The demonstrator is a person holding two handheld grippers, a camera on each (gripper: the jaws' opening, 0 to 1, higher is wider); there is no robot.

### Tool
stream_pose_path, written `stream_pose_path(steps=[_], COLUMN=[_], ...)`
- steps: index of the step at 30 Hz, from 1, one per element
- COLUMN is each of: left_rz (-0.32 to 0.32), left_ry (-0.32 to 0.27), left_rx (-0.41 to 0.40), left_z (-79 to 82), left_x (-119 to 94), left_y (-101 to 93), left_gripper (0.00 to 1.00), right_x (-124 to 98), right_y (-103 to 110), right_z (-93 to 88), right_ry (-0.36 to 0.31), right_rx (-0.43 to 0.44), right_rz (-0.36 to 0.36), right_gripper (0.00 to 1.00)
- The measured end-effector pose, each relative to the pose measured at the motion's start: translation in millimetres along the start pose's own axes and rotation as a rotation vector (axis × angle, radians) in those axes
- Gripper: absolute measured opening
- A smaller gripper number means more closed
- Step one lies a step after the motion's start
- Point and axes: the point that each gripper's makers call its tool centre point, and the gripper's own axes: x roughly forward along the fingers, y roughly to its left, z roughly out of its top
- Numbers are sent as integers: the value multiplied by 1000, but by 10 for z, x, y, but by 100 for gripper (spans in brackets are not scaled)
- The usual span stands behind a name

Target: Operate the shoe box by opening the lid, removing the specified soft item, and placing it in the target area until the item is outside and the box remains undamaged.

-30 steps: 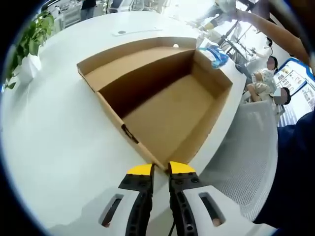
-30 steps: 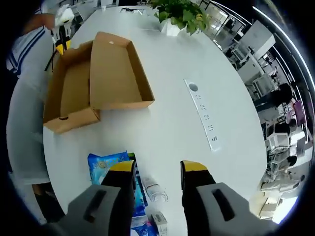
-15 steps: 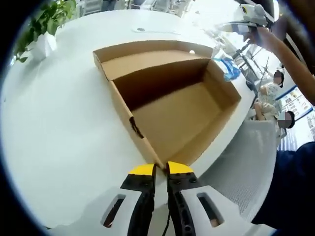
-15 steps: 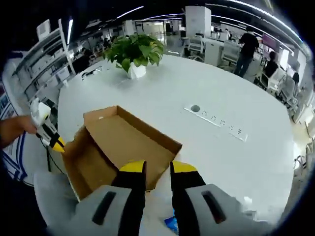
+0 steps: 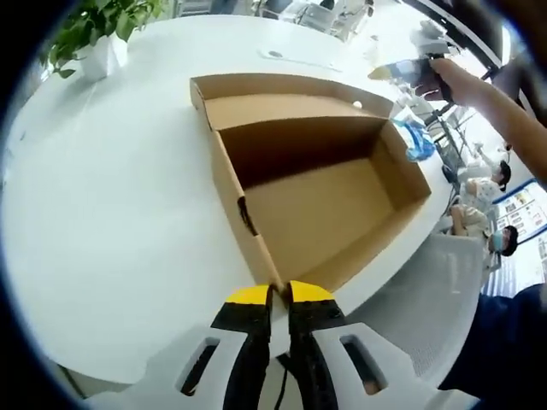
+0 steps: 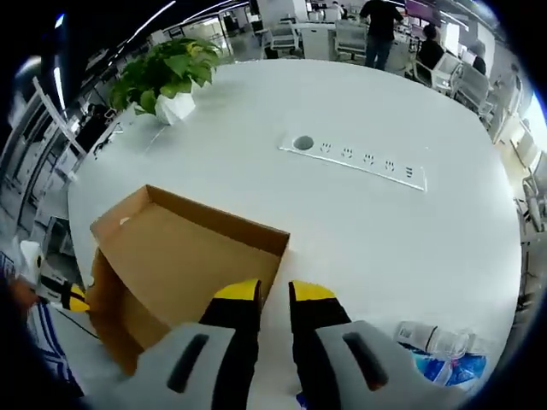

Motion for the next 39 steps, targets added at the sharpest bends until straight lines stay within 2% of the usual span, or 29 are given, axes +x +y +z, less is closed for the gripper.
stream_pose_path(steps=[1,3,4,9,11,20,24,26,39], left_rz=[4,9,9,10,7,-2,0,0,12], left_ry=[-3,-15,-18,-29,-35,-43,-45,-45,-50], left_rx=[0,-7,-18,-24,-31,-32,-33,-34,-37], left_z=[1,3,-4,-3,-8,-24,-27,-28,-31], left_x=[1,5,2,3,4,-2,-2,-2,-6], left_y=[4,8,11,19,26,13,9,10,-3], left_gripper=[3,3,2,2,2,3,3,3,2], right_x=[17,53,66,167,197,232,233,233,49], right_y=[36,49,40,33,28,25,105,80,126], right_z=[-42,-67,-92,-206,-223,-206,-214,-217,-125], right_ry=[27,43,56,112,124,130,134,138,80], right_rx=[12,4,-26,30,18,20,13,-38,-42], right_rz=[18,9,-1,6,-1,2,27,5,12], right_gripper=[11,11,11,10,10,8,1,1,0])
